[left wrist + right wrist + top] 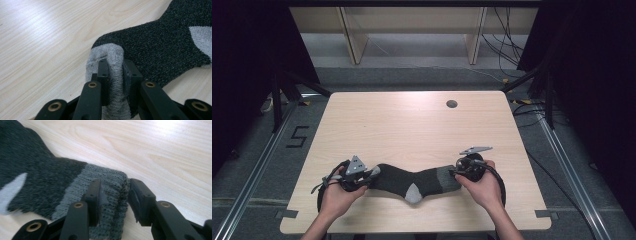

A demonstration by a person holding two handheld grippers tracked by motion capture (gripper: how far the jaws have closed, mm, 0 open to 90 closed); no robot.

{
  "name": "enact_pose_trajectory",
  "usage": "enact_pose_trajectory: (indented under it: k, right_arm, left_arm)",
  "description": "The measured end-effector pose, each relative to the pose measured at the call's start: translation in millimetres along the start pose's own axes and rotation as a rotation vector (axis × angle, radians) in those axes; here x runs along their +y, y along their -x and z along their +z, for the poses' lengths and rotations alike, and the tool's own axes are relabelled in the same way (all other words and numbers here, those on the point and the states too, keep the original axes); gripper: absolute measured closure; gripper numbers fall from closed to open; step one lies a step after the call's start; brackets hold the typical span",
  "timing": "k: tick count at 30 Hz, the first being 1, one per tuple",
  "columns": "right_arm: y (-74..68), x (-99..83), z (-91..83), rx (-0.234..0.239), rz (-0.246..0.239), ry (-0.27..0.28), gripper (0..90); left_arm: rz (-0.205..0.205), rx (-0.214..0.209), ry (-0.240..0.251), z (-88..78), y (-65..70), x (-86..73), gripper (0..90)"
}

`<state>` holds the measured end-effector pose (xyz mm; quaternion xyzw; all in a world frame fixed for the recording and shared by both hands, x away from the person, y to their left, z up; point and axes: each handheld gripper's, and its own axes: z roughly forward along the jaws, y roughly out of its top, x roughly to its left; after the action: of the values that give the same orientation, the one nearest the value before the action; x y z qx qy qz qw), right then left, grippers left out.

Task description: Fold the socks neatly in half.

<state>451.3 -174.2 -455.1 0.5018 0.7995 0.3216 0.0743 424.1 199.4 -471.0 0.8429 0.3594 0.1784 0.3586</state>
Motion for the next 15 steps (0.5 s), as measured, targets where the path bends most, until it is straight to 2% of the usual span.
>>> enact_pose_trajectory:
  k: [1,2,3,6,9,11,13,15]
  right_arm:
    - [1.6,0.8,3.1,-0.013,-0.027,0.000,64.7]
    - [1.5,0.7,5.9,-0.013,-0.027,-0.009,64.7]
    - [1.0,0.5,8.8,-0.029,-0.022,-0.018,64.7]
    - [1.3,-2.2,13.9,-0.028,-0.027,-0.031,69.6]
    - [0.1,-2.9,12.5,-0.036,-0.027,-0.026,79.0]
    - [-0.4,-1.7,10.1,-0.038,-0.053,-0.027,82.5]
    - [-2.5,-0.7,7.5,-0.029,-0.062,-0.025,85.0]
    - [-5.8,0.2,1.8,-0.026,-0.058,-0.029,85.8]
  left_arm:
    - [-0.017,0.001,0.014,1.4,1.2,-0.3,77.7]
    - [-0.027,0.001,0.018,2.2,1.9,-0.6,77.6]
    - [-0.026,0.004,0.013,2.3,1.8,-0.7,77.7]
    - [-0.017,0.003,0.006,2.3,1.6,-1.2,77.6]
    - [-0.016,0.000,0.004,3.1,1.2,-1.7,77.6]
    - [-0.014,0.002,0.005,2.9,1.4,-1.1,77.7]
    - [0.002,0.003,-0.008,0.9,0.8,-0.1,77.9]
    - [0.001,0.002,0.002,-1.2,1.5,1.1,78.2]
